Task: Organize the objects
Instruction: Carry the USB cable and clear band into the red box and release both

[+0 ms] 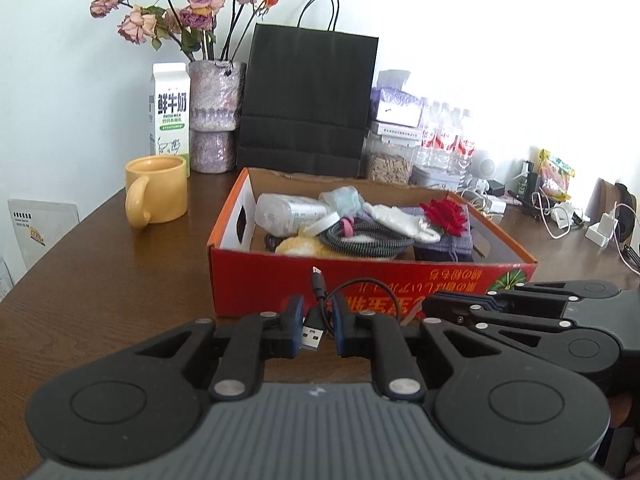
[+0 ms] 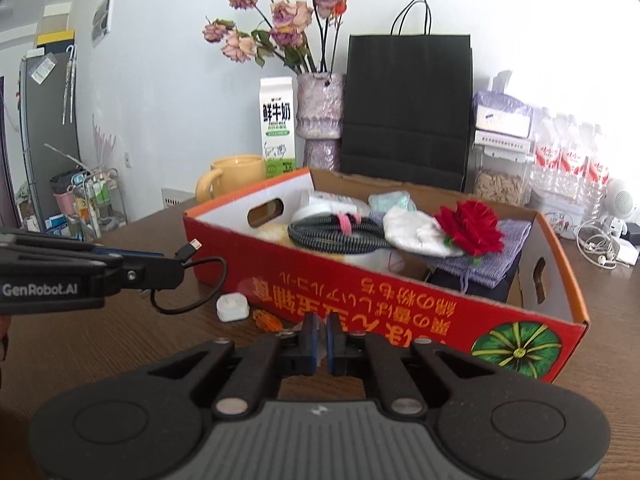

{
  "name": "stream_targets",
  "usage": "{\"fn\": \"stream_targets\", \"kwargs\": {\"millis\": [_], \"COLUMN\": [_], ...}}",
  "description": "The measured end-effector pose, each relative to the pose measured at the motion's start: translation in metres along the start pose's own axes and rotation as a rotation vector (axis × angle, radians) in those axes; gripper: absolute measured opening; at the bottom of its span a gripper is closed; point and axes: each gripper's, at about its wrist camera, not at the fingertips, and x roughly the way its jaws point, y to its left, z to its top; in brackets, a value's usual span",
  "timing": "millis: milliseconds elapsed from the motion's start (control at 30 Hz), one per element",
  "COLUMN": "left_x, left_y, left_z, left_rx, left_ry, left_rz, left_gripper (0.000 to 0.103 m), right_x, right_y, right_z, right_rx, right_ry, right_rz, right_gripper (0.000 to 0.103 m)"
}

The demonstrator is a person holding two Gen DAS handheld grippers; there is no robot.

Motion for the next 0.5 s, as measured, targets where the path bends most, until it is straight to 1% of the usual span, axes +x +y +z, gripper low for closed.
{"fn": "stream_targets", "kwargs": {"millis": [233,500], "left_x": [0.006,0.023], "left_y": [-0.011,-0.026], "left_z": [0.028,0.053], "left_rx": [0.008,0.013], "left_ry": [-0.07,-0.111], "left_rz": [-0.014,-0.027], "left_gripper": [0.016,0.016], "right_x": [-0.013,-0.011], "right_y": [-0.009,-0.025], "right_z": [0.022,0.047], "right_rx": [0.001,0.013], "right_ry": [-0.09,-0.157], "right_rz": [-0.019,-0.061], "right_gripper": [0.004,0.004]}}
